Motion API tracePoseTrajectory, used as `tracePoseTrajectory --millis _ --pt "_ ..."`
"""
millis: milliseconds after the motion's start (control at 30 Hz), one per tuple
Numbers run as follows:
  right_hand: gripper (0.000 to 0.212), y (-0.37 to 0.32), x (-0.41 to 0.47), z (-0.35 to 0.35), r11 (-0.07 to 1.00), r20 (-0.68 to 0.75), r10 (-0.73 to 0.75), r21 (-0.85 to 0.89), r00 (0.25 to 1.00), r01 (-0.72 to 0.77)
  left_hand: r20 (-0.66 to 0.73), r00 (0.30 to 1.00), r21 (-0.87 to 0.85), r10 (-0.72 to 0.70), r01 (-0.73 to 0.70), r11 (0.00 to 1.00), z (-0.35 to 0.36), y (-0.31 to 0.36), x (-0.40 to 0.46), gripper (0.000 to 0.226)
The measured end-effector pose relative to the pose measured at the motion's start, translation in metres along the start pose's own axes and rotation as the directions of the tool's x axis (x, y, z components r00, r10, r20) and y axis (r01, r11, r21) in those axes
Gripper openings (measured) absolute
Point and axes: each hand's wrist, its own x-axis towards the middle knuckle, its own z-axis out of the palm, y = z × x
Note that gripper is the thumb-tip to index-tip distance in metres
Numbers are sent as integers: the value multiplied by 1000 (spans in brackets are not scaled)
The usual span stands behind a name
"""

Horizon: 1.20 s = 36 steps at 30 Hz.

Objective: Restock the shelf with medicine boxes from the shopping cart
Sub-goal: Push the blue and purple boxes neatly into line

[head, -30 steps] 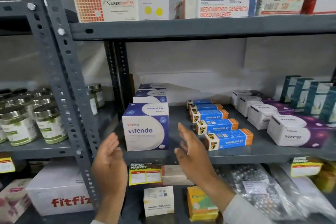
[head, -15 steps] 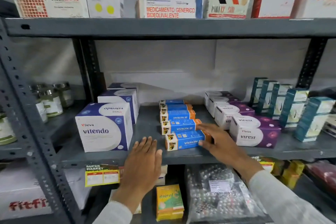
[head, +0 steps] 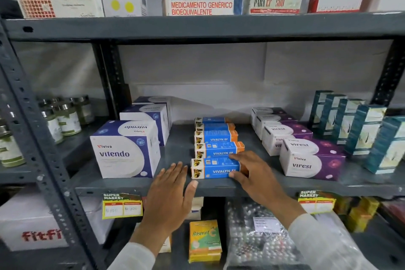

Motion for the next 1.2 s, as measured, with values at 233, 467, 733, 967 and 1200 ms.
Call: tracePoseTrajectory --millis 233,467,733,967,1200 --pt "53 2 -1 6 1000 -25 -10 -27 1000 9 -17 1000 -13 0 -1 1000 0 1 1 74" --pt "56 5 -14 -10 995 -29 -99 25 995 99 -152 985 -299 -84 35 953 -16 10 -7 61" --pt "29 53 -48 -120 976 -508 -205 -171 836 135 -304 932 -292 197 -288 912 -10 140 14 39" --pt "85 144 -57 -167 935 -215 263 299 941 -193 24 959 5 281 -282 960 55 214 32 68" --pt "108 178 -36 -164 836 109 215 493 971 -241 -10 979 45 202 -202 978 67 216 25 63"
